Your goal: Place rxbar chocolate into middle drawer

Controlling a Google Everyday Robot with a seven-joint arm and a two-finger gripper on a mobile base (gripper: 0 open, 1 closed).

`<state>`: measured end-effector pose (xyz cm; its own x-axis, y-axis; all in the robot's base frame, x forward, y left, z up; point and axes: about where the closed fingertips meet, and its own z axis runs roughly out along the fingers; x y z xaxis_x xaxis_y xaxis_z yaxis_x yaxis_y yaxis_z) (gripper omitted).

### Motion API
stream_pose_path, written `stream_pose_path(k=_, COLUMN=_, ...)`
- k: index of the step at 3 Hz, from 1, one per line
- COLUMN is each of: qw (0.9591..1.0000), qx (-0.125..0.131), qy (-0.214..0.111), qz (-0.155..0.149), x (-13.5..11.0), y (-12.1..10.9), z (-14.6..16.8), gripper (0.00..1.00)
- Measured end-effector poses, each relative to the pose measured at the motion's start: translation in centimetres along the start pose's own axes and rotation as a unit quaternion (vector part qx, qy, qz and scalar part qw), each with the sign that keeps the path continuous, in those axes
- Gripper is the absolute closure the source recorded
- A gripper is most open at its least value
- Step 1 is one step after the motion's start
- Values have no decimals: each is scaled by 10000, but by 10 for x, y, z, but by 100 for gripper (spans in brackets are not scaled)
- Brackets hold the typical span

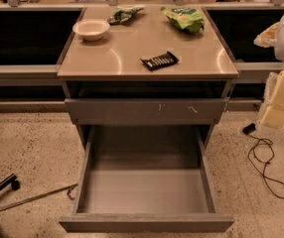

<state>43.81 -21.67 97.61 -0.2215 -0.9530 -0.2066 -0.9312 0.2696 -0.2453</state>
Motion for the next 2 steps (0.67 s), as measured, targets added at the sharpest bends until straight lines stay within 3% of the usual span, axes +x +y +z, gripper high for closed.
stream_pose_path(k=1, qw=10000, qx=2, qy=1, qz=-2, x=0, y=0, z=0, gripper=0)
stream_pose_path(k=2, qw=9995, qx=201, qy=90, qz=-234, x=-5, y=-16, z=-2, gripper=0)
